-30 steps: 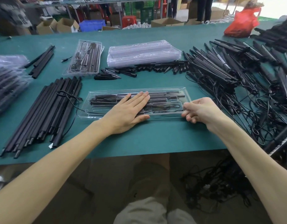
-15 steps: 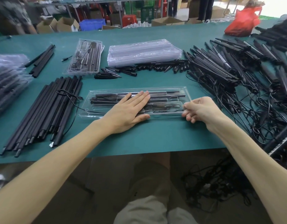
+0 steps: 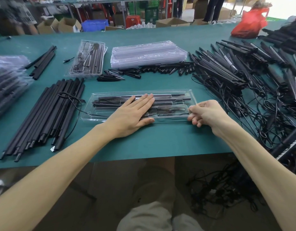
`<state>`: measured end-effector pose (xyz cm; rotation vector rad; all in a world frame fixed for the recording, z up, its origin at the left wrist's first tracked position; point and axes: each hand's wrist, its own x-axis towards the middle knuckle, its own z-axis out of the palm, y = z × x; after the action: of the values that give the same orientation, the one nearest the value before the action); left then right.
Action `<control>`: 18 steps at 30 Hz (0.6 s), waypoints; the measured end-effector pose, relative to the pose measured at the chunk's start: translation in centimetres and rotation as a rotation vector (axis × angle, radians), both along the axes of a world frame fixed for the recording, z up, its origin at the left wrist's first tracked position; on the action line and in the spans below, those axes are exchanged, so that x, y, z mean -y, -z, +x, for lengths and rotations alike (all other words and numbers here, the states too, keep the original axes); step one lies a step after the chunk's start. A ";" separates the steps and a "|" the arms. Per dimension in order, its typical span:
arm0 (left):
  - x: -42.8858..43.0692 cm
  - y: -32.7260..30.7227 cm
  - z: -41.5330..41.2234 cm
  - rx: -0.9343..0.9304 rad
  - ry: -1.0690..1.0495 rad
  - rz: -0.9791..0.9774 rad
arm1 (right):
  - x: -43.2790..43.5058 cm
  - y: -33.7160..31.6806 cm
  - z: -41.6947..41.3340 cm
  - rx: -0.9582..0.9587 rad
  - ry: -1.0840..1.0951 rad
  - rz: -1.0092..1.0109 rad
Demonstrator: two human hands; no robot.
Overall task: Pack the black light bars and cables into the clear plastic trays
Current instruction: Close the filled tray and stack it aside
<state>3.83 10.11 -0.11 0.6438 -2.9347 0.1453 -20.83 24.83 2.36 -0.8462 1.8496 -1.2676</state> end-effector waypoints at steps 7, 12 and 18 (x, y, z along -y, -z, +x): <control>-0.1 -0.1 0.0 0.001 -0.006 0.009 | 0.0 0.0 0.0 0.000 0.004 0.007; -0.1 0.0 -0.1 0.000 -0.002 0.005 | -0.1 0.0 0.1 -0.009 0.009 0.014; -0.1 -0.1 0.0 -0.001 -0.003 0.003 | -0.1 -0.1 0.3 -0.033 0.014 0.009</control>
<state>3.79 10.23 -0.04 0.6491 -2.9334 0.1409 -20.52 24.94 2.43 -0.8555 1.8886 -1.2604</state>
